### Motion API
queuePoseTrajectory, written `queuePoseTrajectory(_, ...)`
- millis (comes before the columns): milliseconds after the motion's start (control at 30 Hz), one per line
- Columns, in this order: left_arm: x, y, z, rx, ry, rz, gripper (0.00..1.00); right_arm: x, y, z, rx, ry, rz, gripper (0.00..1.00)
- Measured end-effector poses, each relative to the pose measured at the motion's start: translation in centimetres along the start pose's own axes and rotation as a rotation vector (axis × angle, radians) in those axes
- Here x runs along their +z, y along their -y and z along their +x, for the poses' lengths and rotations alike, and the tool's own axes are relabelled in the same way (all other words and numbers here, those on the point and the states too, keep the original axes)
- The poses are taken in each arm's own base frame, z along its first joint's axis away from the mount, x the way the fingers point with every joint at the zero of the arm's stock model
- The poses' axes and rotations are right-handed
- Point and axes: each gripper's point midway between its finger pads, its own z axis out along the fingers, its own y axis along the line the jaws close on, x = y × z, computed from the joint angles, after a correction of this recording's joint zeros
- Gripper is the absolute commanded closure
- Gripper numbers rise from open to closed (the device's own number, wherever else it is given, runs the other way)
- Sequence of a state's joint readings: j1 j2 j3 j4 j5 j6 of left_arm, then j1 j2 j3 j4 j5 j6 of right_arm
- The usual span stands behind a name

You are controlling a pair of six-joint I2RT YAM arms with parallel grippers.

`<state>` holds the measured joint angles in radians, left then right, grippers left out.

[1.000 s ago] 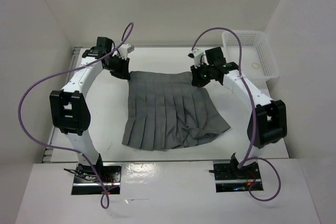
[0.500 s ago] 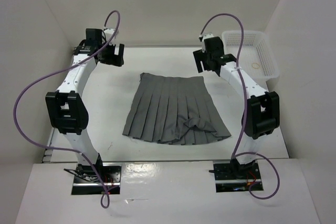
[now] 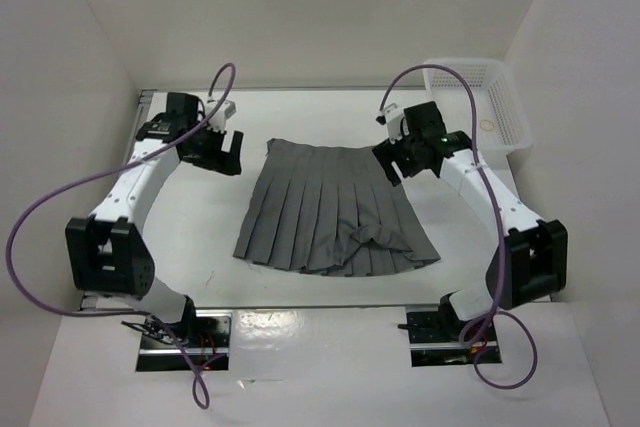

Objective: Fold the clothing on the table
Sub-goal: Flatten the skirt out

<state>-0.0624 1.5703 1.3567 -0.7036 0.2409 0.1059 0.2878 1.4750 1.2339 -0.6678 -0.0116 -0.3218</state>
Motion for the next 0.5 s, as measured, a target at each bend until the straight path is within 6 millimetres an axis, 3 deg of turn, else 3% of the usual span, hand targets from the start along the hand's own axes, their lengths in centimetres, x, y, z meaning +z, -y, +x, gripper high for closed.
queuePoseTrajectory(133, -5.4, -1.0, 0.1, -0.019, 0.117, -0.066, 0.00, -2.3, -2.0, 0.7, -0.087, 0.007, -0.123, 0.16)
queuePoseTrajectory(267, -10.3, -1.9, 1.3, -0.046, 0.229, -0.151, 0.00, -2.5, -4.5, 2.8, -0.136, -0.042, -0.268, 0.15)
queuePoseTrajectory(400, -12.3, -1.3, 3.2, -0.058, 0.271, -0.168, 0.00, -1.8, -7.0, 6.1, -0.155, -0.144, -0.414, 0.15)
queuePoseTrajectory(500, -12.8, -1.2, 4.9, -0.075, 0.282, -0.177, 0.00, -1.4, -8.2, 7.5, -0.160, -0.194, -0.490, 0.15)
